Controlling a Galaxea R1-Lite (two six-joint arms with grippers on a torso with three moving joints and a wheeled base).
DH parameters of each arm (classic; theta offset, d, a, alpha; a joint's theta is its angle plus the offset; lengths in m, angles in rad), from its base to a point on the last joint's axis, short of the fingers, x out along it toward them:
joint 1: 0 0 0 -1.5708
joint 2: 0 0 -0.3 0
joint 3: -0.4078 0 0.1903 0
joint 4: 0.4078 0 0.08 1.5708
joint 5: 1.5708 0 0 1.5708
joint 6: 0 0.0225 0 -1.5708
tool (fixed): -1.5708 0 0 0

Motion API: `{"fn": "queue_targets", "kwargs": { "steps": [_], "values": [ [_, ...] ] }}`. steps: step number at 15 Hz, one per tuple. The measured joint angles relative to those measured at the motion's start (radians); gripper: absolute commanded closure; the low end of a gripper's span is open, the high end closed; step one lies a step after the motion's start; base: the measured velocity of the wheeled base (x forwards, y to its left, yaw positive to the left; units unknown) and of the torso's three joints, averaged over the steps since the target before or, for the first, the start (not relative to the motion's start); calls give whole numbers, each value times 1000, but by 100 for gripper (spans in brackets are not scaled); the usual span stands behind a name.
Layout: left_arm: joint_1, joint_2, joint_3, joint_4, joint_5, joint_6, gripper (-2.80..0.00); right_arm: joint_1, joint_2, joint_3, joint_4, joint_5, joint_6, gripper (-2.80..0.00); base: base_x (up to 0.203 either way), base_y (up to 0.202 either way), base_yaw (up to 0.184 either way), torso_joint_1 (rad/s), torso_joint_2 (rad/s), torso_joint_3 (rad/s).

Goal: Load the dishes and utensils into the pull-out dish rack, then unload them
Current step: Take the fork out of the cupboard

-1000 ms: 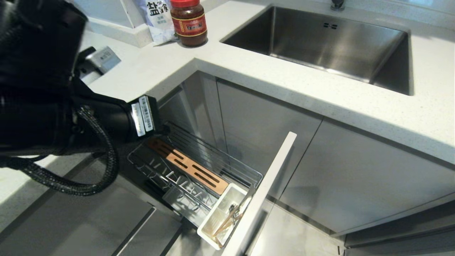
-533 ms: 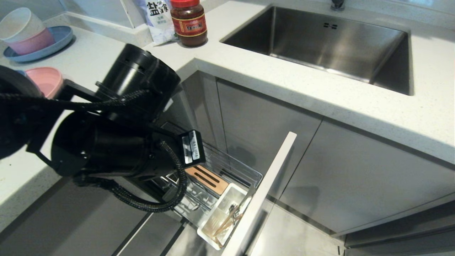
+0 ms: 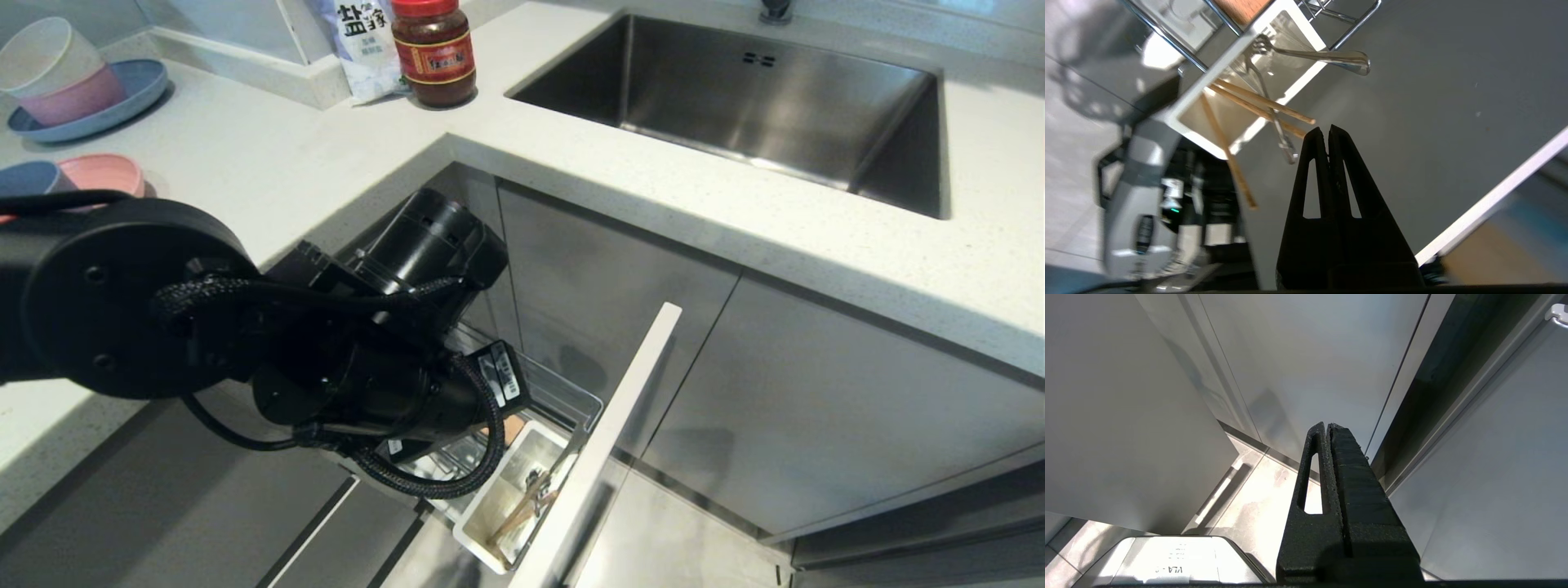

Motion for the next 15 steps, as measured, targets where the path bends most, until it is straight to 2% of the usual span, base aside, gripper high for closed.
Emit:
{"fn": "queue_targets", "kwargs": {
  "steps": [2,5,9,11,12,15],
  "values": [
    [-2,23,-4,-4,-2,-51,0,0,0,0,0,0,0,0,0,0,0,0,0,0],
    [8,67,-3,-36,-11,-69,0,0,0,0,0,0,0,0,0,0,0,0,0,0],
    [28,120,10,-95,-124,-92,0,0,0,0,0,0,0,0,0,0,0,0,0,0],
    [32,142,15,-118,-154,-99,0,0,0,0,0,0,0,0,0,0,0,0,0,0],
    [33,151,17,-129,-156,-99,-280,0,0,0,0,0,0,0,0,0,0,0,0,0],
    [46,175,19,-145,-159,-101,-280,0,0,0,0,0,0,0,0,0,0,0,0,0]
  ]
}}
